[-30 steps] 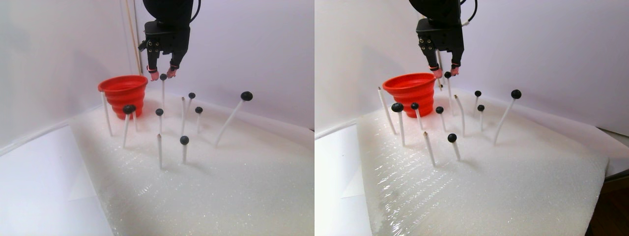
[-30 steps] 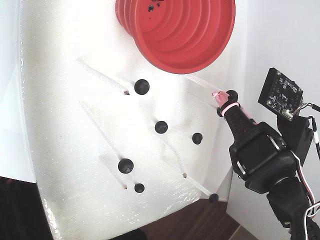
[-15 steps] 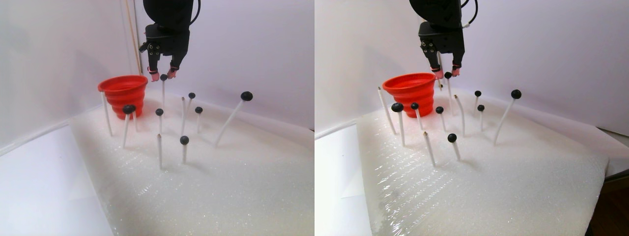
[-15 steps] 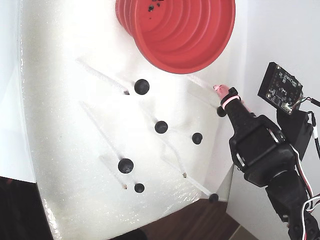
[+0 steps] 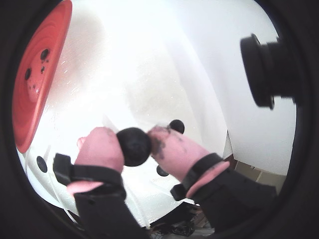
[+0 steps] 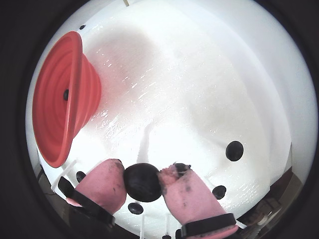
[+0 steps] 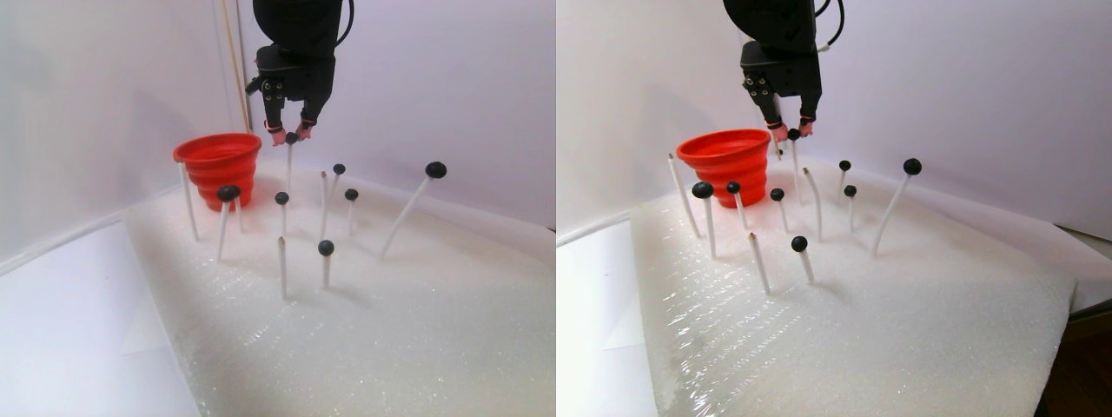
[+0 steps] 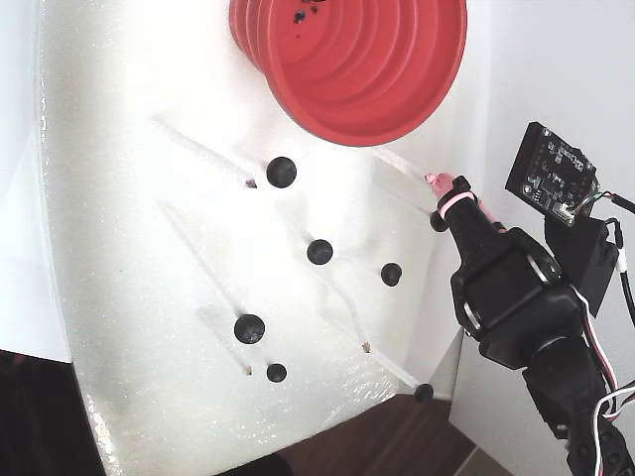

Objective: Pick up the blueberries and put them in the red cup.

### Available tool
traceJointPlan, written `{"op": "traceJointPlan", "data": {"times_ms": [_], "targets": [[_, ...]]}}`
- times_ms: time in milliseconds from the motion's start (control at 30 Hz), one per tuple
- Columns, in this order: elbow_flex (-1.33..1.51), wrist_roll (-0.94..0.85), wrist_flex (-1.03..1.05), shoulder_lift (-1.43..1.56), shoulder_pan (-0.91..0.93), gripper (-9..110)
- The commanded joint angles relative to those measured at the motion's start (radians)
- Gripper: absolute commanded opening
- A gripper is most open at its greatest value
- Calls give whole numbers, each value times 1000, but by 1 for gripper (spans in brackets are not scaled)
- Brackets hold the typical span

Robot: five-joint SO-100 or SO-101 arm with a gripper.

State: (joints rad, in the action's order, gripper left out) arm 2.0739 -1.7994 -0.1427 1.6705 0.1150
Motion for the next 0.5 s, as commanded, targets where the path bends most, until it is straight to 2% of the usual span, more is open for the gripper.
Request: {"op": "traceJointPlan", "data": {"times_ms": [0,467], "targets": [[-38,-6,-18,51,0,12],[-46,-9,43,147,-17,12]]}}
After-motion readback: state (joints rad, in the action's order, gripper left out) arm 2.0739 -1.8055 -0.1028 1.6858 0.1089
